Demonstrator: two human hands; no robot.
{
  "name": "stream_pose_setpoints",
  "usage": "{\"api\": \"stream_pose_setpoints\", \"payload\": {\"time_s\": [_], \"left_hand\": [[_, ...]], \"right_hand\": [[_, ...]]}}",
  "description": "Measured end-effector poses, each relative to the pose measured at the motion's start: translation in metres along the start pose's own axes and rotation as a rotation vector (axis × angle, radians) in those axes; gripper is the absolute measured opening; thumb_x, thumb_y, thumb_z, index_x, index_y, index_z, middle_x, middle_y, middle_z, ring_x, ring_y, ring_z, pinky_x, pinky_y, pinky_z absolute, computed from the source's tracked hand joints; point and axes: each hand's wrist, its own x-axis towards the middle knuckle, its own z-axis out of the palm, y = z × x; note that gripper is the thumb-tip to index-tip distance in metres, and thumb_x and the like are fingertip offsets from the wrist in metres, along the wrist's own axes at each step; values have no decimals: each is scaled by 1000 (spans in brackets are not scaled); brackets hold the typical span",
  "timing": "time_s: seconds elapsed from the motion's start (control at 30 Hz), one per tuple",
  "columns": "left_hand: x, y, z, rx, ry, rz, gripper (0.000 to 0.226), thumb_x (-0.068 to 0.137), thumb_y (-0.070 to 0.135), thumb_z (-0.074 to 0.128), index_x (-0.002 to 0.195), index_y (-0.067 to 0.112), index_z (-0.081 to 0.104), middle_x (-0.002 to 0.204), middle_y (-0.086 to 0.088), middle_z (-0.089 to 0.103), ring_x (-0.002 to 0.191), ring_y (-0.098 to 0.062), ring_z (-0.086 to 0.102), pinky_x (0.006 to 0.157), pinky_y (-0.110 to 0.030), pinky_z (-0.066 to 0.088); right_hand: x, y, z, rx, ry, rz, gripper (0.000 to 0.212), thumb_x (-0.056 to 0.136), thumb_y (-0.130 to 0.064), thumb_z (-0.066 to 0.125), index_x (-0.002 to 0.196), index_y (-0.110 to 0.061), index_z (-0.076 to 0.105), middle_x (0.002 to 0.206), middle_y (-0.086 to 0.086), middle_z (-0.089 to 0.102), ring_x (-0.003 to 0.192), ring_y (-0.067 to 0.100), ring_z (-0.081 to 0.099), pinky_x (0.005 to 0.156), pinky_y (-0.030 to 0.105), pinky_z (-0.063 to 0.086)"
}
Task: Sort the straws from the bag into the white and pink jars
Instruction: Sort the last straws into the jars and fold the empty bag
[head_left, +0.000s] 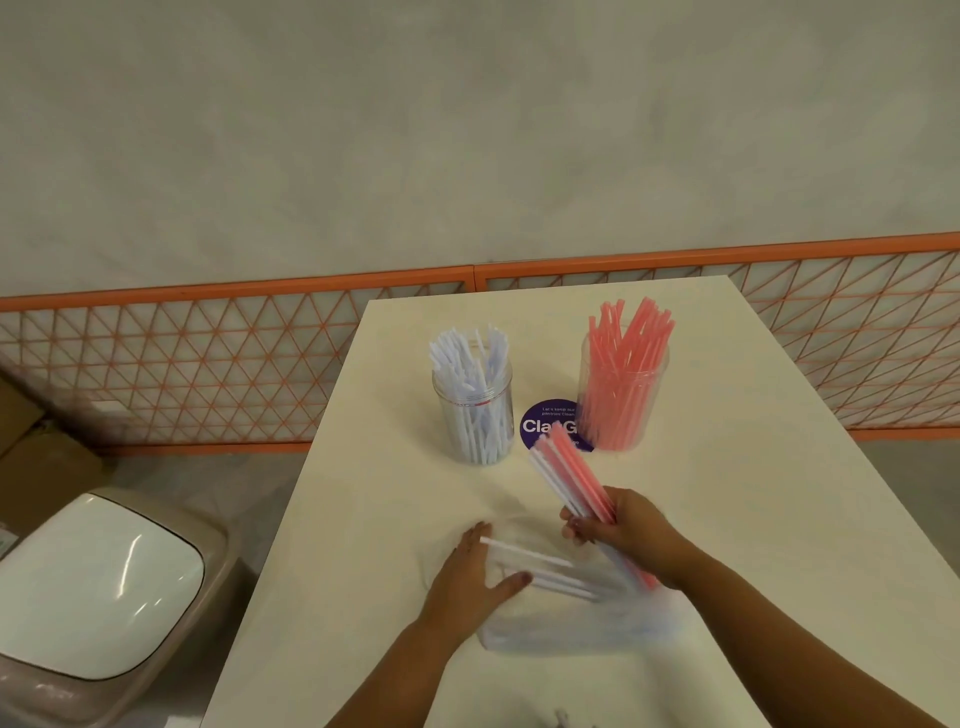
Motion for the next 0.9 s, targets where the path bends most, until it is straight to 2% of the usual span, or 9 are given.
{"api": "stream_pose_setpoints", "payload": {"time_s": [0.1,0.2,0.27,0.33,0.47,0.63,0.73,0.83,0.9], "left_hand": [[5,5,-6,28,31,13,62,83,48,61,133,16,46,135,1,53,122,-13,50,101,-19,36],[9,16,-15,63,127,8,36,85,45,60,98,13,67,103,-3,70,92,-14,63,79,-20,44],[13,23,-22,188,143,13,37,87,46,56,67,16,59,80,-7,68,71,-14,58,68,-26,44],[15,33,-29,250,137,-4,46,88,46,54,53,18,43,66,-7,62,58,-14,53,60,-25,41],[15,62,-44,93,179,51,40,90,39,55,62,12,55,62,-2,63,51,-6,56,57,-16,42],[1,124,-66,-492,194,185,28,96,29,45,85,14,65,68,7,65,62,3,61,62,-5,42],[-2,152,-73,-715,60,183,23,95,29,49,94,13,66,65,3,62,59,-5,61,59,-17,51],[5,159,-74,-690,29,163,17,91,23,58,99,12,68,87,-18,69,77,-27,67,67,-37,57],[8,159,-75,-756,16,100,19,90,22,60,99,8,68,90,-20,69,75,-27,68,60,-34,57]], "right_hand": [[-1,-7,-4,223,25,-10,14,88,-12,63,99,-6,66,83,6,74,78,18,70,79,25,52],[-3,-17,-6,376,52,-26,16,90,-10,59,103,-2,63,88,11,74,78,19,69,80,26,55],[-3,-24,-5,446,76,-27,15,91,-8,56,104,-4,63,89,10,74,79,17,69,77,24,55],[-2,-32,-5,481,91,-36,16,93,-9,54,106,-9,61,89,7,74,80,17,70,75,23,55],[0,-48,-5,578,101,-52,18,93,-11,52,110,-12,60,92,7,74,83,19,70,78,28,55],[-1,-63,-4,653,90,-86,21,90,-9,56,110,-5,63,86,10,74,78,20,71,71,26,55],[-2,-72,-4,638,69,-116,20,90,-10,57,109,-6,64,79,6,73,74,18,70,68,24,54],[-2,-79,-2,617,25,-119,19,91,-13,55,108,-13,64,84,4,72,80,19,70,71,27,55],[-1,-82,-2,622,-4,-94,19,93,-14,54,108,-16,64,90,11,72,84,24,70,74,33,57]]}}
